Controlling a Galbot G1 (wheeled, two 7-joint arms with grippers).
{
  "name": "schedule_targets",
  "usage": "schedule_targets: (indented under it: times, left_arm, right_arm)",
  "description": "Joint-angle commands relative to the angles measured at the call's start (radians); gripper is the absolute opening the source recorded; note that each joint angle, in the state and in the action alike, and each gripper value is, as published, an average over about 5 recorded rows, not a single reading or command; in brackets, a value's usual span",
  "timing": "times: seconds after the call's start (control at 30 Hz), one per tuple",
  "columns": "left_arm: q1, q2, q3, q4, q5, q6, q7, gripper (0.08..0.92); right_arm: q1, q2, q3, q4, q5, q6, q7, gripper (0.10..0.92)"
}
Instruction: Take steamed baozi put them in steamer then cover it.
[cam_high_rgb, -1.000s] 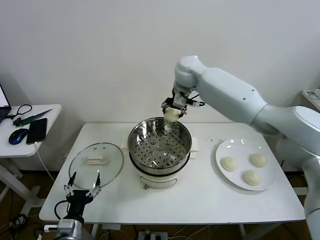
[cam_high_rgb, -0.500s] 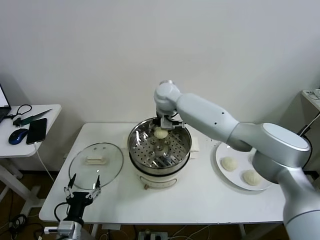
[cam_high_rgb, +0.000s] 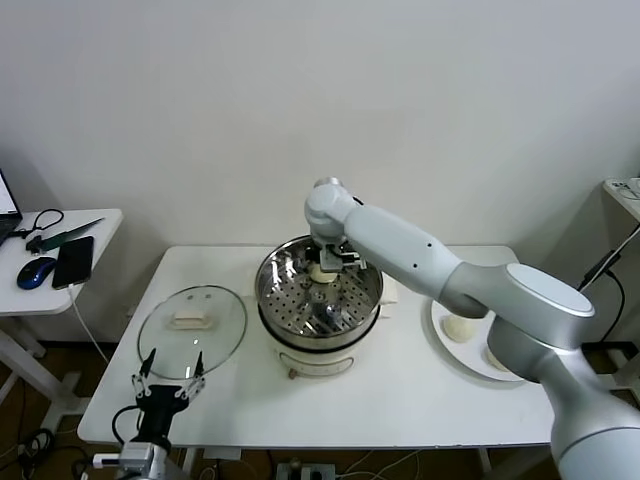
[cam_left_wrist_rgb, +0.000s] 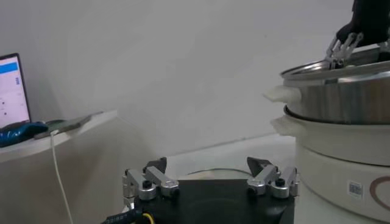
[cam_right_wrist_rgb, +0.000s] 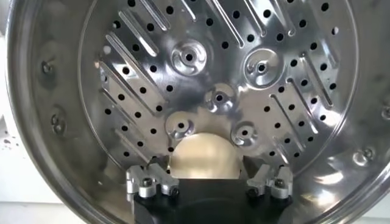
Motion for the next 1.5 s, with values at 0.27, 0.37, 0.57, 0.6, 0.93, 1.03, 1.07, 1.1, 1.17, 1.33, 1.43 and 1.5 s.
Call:
schedule_targets:
  times: [0.27, 0.37, 0.57, 0.6, 0.93, 1.03, 1.07, 1.1, 1.17, 1.33, 1.43, 1.5]
  left_arm:
    - [0.002, 0.002, 0.0, -0.008, -0.019, 0.004, 0.0, 0.823]
    - [0.003, 0.004, 0.0, -0.012, -0.021, 0.003, 0.0, 0.823]
    - [0.004, 0.007, 0.003, -0.035, -0.021, 0.004, 0.002, 0.823]
    - [0.005, 0.007, 0.004, -0.039, -0.021, 0.004, 0.002, 0.823]
    - [0.015, 0.013, 0.01, -0.054, -0.02, 0.001, 0.002, 0.823]
    - [0.021, 0.013, 0.009, -0.057, -0.02, 0.0, 0.002, 0.823]
    - [0.023, 0.013, 0.007, -0.059, -0.02, 0.0, 0.002, 0.823]
    - [0.026, 0.014, 0.006, -0.061, -0.02, -0.001, 0.002, 0.823]
    - [0.03, 0.015, 0.002, -0.064, -0.021, -0.001, 0.002, 0.823]
    - [0.038, 0.016, -0.003, -0.061, -0.021, -0.003, 0.001, 0.823]
    - [0.042, 0.013, -0.003, -0.059, -0.018, -0.003, 0.001, 0.823]
    - [0.044, 0.01, -0.002, -0.059, -0.016, -0.003, 0.001, 0.823]
  right_arm:
    - [0.185, -0.186, -0.073, 0.168, 0.419, -0.114, -0.08, 0.823]
    - [0.27, -0.305, -0.149, 0.21, 0.642, -0.227, -0.037, 0.823]
    - [0.444, -0.551, -0.411, 0.311, 1.02, -0.569, 0.095, 0.823]
    - [0.446, -0.59, -0.429, 0.323, 1.045, -0.636, 0.095, 0.823]
    - [0.171, -0.82, -0.221, 0.34, 1.115, -1.06, 0.026, 0.823]
    - [0.062, -0.832, -0.153, 0.304, 1.076, -1.068, 0.012, 0.823]
    - [0.02, -0.831, -0.125, 0.287, 1.054, -1.067, 0.009, 0.823]
    - [-0.02, -0.829, -0.098, 0.271, 1.031, -1.065, 0.006, 0.823]
    - [-0.089, -0.819, -0.044, 0.235, 0.986, -1.054, 0.003, 0.823]
    - [-0.209, -0.773, 0.05, 0.154, 0.891, -1.014, -0.002, 0.823]
    - [-0.246, -0.738, 0.089, 0.105, 0.827, -0.988, 0.0, 0.823]
    - [-0.263, -0.714, 0.109, 0.075, 0.797, -0.978, 0.002, 0.823]
